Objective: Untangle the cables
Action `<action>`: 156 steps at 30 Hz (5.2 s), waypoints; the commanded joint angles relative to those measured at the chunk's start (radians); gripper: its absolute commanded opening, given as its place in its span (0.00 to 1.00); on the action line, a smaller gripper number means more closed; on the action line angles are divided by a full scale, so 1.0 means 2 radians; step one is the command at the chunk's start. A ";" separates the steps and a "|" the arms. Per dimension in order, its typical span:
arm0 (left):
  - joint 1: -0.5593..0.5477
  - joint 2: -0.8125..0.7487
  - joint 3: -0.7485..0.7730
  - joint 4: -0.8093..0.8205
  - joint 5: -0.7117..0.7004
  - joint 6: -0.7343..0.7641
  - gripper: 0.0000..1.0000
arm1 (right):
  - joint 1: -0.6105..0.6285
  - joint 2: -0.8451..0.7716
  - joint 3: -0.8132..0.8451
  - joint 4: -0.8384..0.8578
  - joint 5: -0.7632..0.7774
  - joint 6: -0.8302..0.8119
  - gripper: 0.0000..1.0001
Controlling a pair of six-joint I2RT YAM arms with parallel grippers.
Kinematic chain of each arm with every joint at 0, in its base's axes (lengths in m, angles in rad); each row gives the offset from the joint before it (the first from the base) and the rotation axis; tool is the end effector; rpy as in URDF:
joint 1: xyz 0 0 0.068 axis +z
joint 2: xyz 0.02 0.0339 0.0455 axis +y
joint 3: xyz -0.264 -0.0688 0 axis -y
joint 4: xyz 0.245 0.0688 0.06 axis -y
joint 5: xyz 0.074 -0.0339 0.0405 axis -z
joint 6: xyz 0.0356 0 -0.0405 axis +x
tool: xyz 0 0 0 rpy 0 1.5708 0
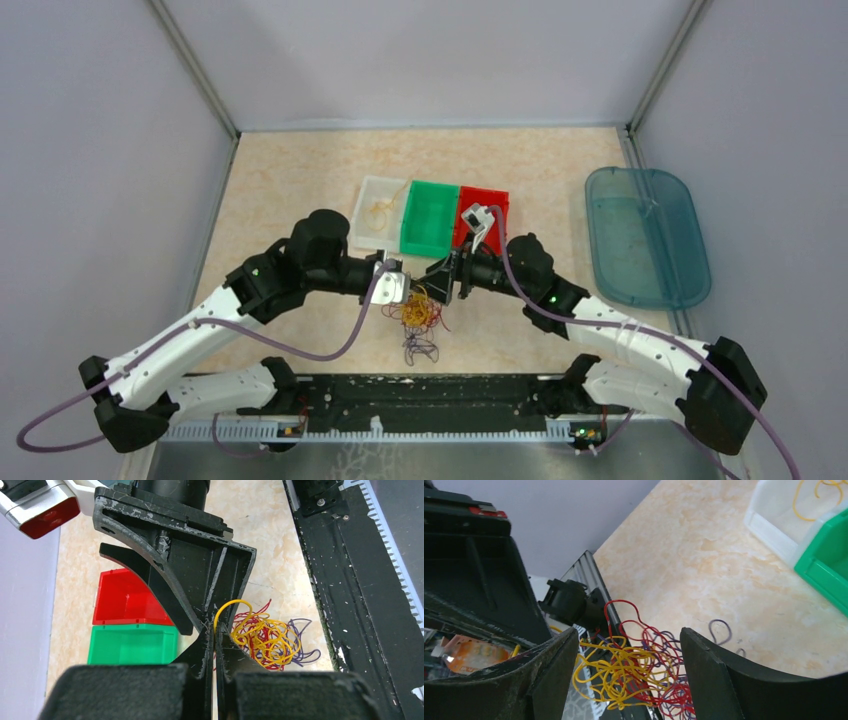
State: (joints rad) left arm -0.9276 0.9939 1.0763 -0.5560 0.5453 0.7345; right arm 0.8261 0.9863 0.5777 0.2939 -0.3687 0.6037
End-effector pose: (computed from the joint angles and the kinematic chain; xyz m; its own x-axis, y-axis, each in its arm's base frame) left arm 0.1101 -0.1777 0.3671 0.4410 0.3670 -0.8190 0.8965 -0.1382 0.4209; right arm 0.1461 0.1774 0.2791 -0.5910 0.1402 -0.7944 -0.7204 0.3515 0.5979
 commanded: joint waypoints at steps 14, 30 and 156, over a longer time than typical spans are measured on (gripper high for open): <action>-0.002 -0.020 -0.010 0.073 -0.007 0.030 0.01 | -0.001 0.010 0.005 0.077 -0.065 0.028 0.77; -0.001 -0.030 -0.015 0.061 0.007 0.073 0.01 | -0.003 -0.055 0.008 -0.023 -0.031 -0.008 0.79; -0.002 0.083 0.404 0.226 -0.252 0.447 0.00 | 0.056 0.103 -0.067 0.034 0.182 0.061 0.74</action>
State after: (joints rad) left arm -0.9298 1.1587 2.0373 0.1463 0.2108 1.6882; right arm 0.9279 1.2736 0.4080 0.3252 0.0158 0.7845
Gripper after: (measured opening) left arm 0.006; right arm 0.732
